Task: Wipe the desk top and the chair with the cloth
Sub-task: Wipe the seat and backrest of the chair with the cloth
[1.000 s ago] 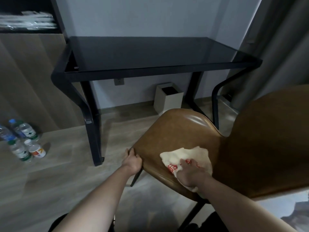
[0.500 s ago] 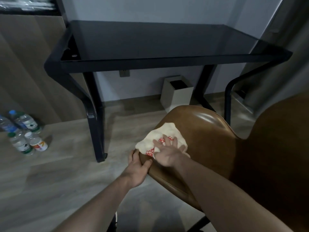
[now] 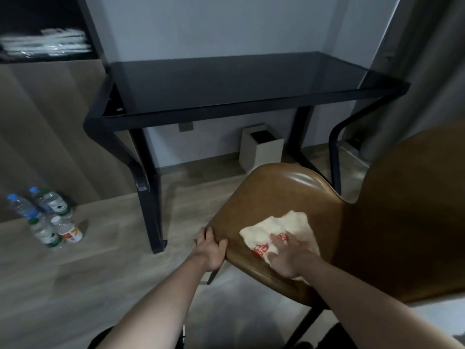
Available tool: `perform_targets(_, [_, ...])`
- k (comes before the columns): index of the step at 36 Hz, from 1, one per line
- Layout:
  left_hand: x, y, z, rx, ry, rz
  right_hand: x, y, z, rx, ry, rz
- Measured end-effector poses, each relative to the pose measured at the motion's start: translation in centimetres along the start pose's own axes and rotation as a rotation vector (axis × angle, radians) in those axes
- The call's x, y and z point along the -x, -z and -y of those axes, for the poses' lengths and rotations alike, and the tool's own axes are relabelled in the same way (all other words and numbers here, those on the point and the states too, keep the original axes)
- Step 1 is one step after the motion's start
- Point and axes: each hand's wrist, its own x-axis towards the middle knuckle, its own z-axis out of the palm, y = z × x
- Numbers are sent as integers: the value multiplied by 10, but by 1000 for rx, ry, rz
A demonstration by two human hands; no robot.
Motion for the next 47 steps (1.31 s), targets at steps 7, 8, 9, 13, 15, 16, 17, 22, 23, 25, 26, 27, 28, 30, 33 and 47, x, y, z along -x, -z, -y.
perform_targets(7, [-1,-2,-21,-201,-52,4,11,4,-7,40,-83,75])
perform_targets(8, [-3,-1,-21,-212,-55,13,5,0,-7,36,-83,66])
perform_targets(9, [-6,0,-19,-225,-59,19,-3,-4,-7,25,-86,52])
perform_targets(13, [-13,6,-17,-288,-69,36,-27,-6,-3,-32,-94,-36])
perform_targets(15, [-17,12,-21,-350,-75,62,-36,4,2,-47,-69,-77])
perform_targets(16, [-20,14,-24,-383,-74,89,-42,11,4,-49,-53,-94])
perform_targets(17, [-22,17,-27,-406,-68,123,-50,17,7,-48,-39,-109])
perform_targets(22, [-40,18,-28,-390,-47,226,-106,47,16,-50,8,-170])
perform_targets(23, [-43,18,-27,-389,-48,232,-119,54,18,-56,12,-180])
perform_targets(25, [-48,16,-25,-381,-51,241,-142,70,20,-68,8,-209])
perform_targets(26, [-49,16,-24,-377,-51,243,-153,77,22,-74,-1,-229])
perform_targets(27, [-50,15,-23,-371,-50,244,-163,84,25,-84,-8,-253])
perform_targets(28, [-51,14,-23,-365,-48,247,-172,90,27,-100,-5,-277])
perform_targets(30, [-54,13,-23,-358,-48,253,-187,97,33,-125,9,-305])
perform_targets(33, [-56,14,-24,-355,-46,258,-197,99,39,-29,-34,-331])
perform_targets(47, [-36,19,-36,-361,-7,233,-65,28,18,-19,27,-131])
